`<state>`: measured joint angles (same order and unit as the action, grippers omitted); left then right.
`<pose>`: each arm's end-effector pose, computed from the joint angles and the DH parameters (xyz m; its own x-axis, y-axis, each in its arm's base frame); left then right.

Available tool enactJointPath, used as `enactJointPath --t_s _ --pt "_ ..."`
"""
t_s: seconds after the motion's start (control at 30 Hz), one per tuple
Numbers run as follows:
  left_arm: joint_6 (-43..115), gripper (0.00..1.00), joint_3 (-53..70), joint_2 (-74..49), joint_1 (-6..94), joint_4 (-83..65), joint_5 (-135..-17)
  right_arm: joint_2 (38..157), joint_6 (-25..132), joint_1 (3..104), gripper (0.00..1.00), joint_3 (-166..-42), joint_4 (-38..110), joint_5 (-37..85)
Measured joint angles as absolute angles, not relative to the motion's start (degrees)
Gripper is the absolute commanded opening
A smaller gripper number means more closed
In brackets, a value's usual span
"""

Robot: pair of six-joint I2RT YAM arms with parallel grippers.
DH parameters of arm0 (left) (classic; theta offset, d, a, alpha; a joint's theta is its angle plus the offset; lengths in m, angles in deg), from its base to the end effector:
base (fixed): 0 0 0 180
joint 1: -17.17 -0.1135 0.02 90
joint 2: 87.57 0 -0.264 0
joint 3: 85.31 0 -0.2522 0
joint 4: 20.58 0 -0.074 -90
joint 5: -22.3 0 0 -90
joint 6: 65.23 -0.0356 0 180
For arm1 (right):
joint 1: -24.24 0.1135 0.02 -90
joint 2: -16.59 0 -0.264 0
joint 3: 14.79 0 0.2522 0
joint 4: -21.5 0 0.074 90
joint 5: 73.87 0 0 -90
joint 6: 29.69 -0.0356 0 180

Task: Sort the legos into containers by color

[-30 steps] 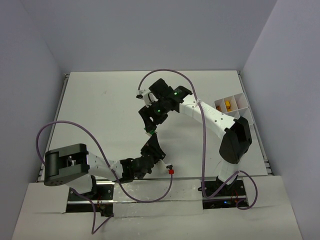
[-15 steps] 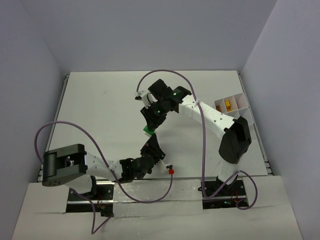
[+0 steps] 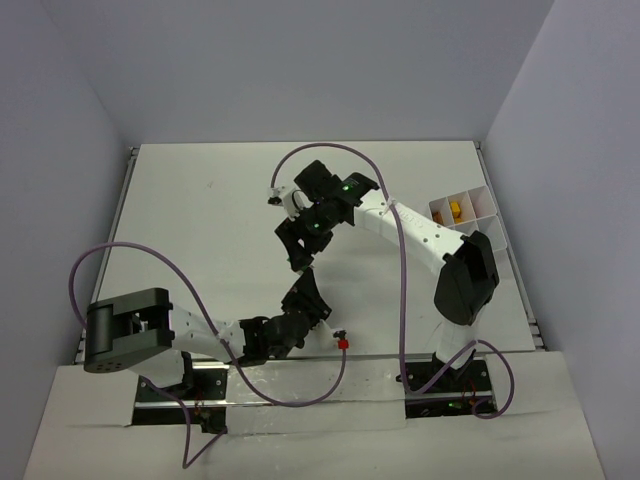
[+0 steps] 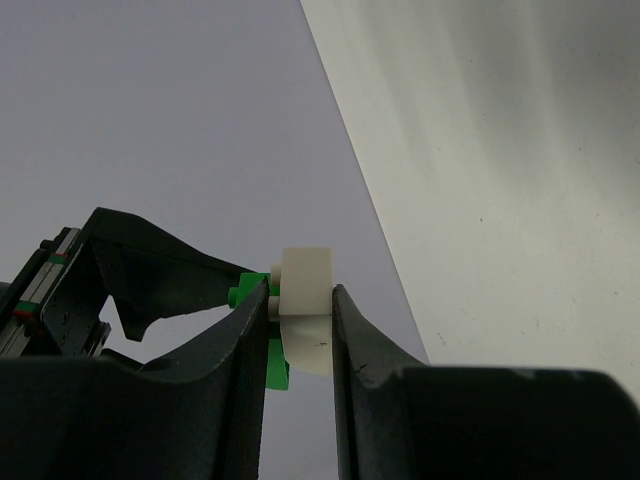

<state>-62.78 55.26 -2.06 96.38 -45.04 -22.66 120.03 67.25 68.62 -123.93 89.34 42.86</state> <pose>0.0746 -0.2570 0.1585 0.5675 0.7932 0.2207 0.0933 -0.3283 0.9399 0.2616 0.2784 0.3018 -0.5336 -0.6732 -0.5119 -0.8456 0.4130 0.3383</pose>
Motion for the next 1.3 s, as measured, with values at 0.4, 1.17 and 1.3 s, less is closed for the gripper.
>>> enactJointPath --t_s 0.4,1.17,1.3 --pt "-62.4 0.0 54.6 -2.3 97.3 -44.0 -21.8 120.0 68.3 68.3 0.11 -123.9 89.3 42.4" --pt "-47.2 0.0 51.0 -4.5 99.9 -26.1 -23.0 118.8 69.9 63.7 0.0 -135.2 93.8 40.6" --pt "-42.5 0.0 48.9 -4.5 99.3 -20.1 -23.5 115.5 71.3 56.9 0.0 -131.0 94.2 40.4"
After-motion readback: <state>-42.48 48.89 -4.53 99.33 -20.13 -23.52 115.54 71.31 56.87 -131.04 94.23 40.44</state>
